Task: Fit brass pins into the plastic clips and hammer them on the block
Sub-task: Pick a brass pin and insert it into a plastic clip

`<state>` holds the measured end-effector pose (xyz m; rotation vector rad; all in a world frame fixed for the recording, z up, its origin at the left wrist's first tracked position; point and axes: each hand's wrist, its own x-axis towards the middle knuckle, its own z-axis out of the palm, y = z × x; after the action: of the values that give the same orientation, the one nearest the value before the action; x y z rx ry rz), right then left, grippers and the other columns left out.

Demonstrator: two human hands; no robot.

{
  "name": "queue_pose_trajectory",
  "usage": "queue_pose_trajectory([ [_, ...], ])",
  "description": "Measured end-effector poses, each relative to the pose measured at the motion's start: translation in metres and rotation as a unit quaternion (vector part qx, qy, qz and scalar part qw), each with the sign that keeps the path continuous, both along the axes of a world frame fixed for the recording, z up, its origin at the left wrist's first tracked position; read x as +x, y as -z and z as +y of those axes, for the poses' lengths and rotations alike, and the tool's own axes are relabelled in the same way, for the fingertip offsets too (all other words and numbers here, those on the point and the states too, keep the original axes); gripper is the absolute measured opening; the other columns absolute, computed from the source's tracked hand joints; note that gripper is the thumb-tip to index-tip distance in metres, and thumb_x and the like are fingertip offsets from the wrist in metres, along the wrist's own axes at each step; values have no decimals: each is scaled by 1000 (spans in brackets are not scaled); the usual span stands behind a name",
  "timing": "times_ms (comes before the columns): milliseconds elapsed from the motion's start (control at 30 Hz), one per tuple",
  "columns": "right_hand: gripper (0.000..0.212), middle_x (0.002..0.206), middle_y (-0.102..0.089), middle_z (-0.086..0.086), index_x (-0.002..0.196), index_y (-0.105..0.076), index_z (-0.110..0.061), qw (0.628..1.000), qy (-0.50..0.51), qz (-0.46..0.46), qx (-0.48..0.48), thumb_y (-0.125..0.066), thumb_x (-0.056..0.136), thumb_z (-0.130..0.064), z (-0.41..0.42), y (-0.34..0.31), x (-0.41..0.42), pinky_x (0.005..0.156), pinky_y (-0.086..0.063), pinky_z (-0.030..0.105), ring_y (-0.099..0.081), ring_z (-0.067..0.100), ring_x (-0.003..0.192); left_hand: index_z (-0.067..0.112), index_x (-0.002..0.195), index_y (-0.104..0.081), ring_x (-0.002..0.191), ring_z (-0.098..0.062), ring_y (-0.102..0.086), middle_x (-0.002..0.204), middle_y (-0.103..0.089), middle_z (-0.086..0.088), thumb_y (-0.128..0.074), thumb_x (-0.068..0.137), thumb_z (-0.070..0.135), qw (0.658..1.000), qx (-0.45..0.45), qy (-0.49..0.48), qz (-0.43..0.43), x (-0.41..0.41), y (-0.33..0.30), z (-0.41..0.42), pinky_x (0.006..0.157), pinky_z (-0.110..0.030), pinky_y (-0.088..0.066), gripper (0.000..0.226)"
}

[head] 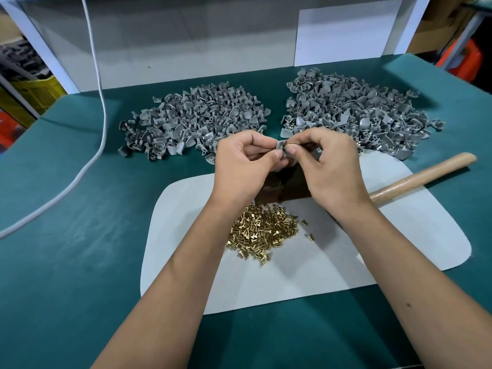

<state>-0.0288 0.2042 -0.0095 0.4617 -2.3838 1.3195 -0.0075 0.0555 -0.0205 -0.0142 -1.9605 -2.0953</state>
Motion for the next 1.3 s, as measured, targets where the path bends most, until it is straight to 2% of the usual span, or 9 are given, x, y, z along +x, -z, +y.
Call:
queue_pose_trajectory([
  [167,7,85,-72,-7,94,-79,-13,1000,8,-11,7,-73,91,-13,0,0,-1,75,-45,9,-63,2,79,-5,89,-70,78,-23,-77,87,-76,-20,-74,84,-13,1000,-5,-10,1,-1,2,3,75,-29,-63,10],
  [433,6,81,-72,-10,92,-81,-16,1000,14,-3,6,-75,90,-17,1,0,0,74,-51,17,-67,4,78,0,86,-71,80,-25,-77,88,-77,-18,-76,84,-11,999,-25,-20,12,-2,3,3,75,-32,-63,12],
  [633,10,87,-76,-3,96,-80,-14,1000,8,-8,22,-71,91,-13,1,0,0,82,-55,34,-68,13,83,0,86,-72,80,-23,-77,86,-77,-17,-74,83,-13,999,-24,-27,8,-1,4,5,76,-30,-63,13],
  [833,9,86,-76,-2,94,-80,-14,999,24,7,37,-71,91,-15,0,-1,3,84,-54,40,-68,16,81,6,81,-72,80,-21,-78,82,-78,-11,-75,83,-14,999,-28,-16,9,0,1,6,75,-28,-62,19],
  [933,8,87,-76,1,93,-79,-13,998,27,6,51,-71,91,-15,-2,-1,4,89,-51,50,-69,24,86,8,79,-72,81,-22,-78,83,-78,-11,-74,83,-14,998,-51,-22,14,0,2,6,78,-33,-64,23],
  [1033,9,91,-76,5,95,-78,-11,997,39,8,68,-69,92,-12,-4,-1,6,91,-50,53,-68,28,92,13,77,-72,83,-21,-78,86,-78,-10,-74,83,-12,994,-94,-41,23,0,4,8,83,-41,-64,25],
  [1200,10,95,-74,6,95,-75,-11,990,67,21,126,-65,92,-12,-9,-3,6,97,-45,51,-65,30,99,16,79,-74,84,-13,-77,87,-78,-2,-75,81,-6,978,-178,-92,59,-4,7,9,85,-38,-63,21],
  [1300,10,92,-75,4,93,-76,-11,994,65,17,85,-67,90,-11,-9,-2,7,93,-48,54,-68,29,93,12,83,-74,84,-8,-76,88,-78,0,-76,81,-4,971,-203,-96,80,-4,8,10,84,-34,-63,16],
])
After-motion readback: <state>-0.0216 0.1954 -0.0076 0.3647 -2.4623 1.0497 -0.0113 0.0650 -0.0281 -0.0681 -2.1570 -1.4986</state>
